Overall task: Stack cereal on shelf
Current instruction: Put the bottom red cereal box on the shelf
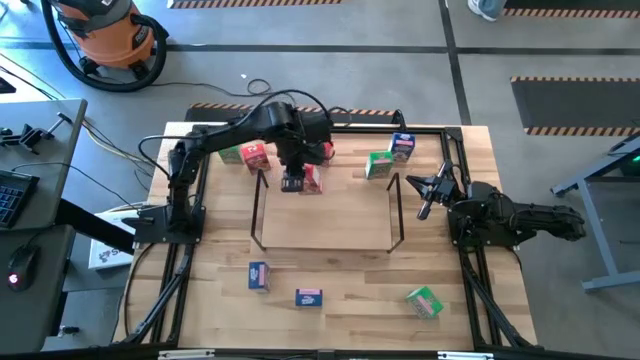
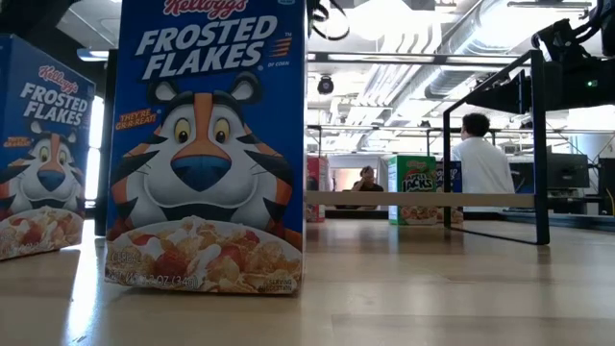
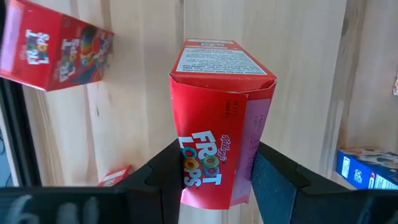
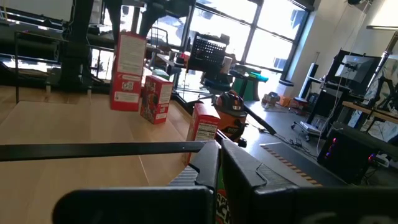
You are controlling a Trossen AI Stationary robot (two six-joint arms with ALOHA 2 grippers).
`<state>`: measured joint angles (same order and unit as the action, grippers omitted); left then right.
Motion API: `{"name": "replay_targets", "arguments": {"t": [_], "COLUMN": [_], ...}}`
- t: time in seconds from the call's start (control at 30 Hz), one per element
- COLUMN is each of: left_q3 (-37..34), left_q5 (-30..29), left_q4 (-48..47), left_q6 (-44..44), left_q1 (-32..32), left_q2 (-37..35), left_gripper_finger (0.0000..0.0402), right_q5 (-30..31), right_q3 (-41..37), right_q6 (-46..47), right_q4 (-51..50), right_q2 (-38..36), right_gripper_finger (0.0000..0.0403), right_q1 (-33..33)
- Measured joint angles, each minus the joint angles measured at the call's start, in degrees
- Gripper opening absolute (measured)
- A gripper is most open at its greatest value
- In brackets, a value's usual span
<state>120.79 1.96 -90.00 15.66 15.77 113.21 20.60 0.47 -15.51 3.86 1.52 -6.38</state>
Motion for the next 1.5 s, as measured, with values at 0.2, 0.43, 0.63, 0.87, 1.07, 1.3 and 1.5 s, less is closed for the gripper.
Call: {"name": "replay_targets", "arguments": {"t": [0.2,0.43,0.63,0.87,1.07,1.3,1.5], "left_q3": [0.0,-2.7,-15.9,-20.6,-20.6,-20.6,-20.6], "left_q5": [-4.0,-3.3,-5.7,-6.3,-6.1,-5.9,-5.8], "left_q4": [0.0,0.2,0.3,4.2,3.0,1.6,1.7], "left_q6": [-0.6,-2.1,-3.6,-3.0,-0.5,-0.1,-0.1], "left_q1": [-0.6,-0.3,-1.0,-1.0,-0.7,-1.1,-1.7], "left_q2": [1.2,-1.0,-8.3,-10.6,-8.5,-7.2,-7.2], "left_gripper_finger": [0.0145,0.0145,0.0145,0.0145,0.0145,0.0151,0.0181], "right_q5": [0.0,0.0,0.0,0.0,0.0,0.0,0.0], "right_q3": [0.0,0.0,0.0,0.0,0.0,0.0,0.0], "right_q6": [0.0,0.0,0.0,0.0,0.0,0.0,0.0], "right_q4": [0.0,0.0,0.0,0.0,0.0,0.0,0.0], "right_q2": [0.0,0.0,0.0,0.0,0.0,0.0,0.0], "right_gripper_finger": [0.0007,0.0007,0.0007,0.0007,0.0007,0.0007,0.0007], "right_q1": [0.0,0.0,0.0,0.0,0.0,0.0,0.0]}}
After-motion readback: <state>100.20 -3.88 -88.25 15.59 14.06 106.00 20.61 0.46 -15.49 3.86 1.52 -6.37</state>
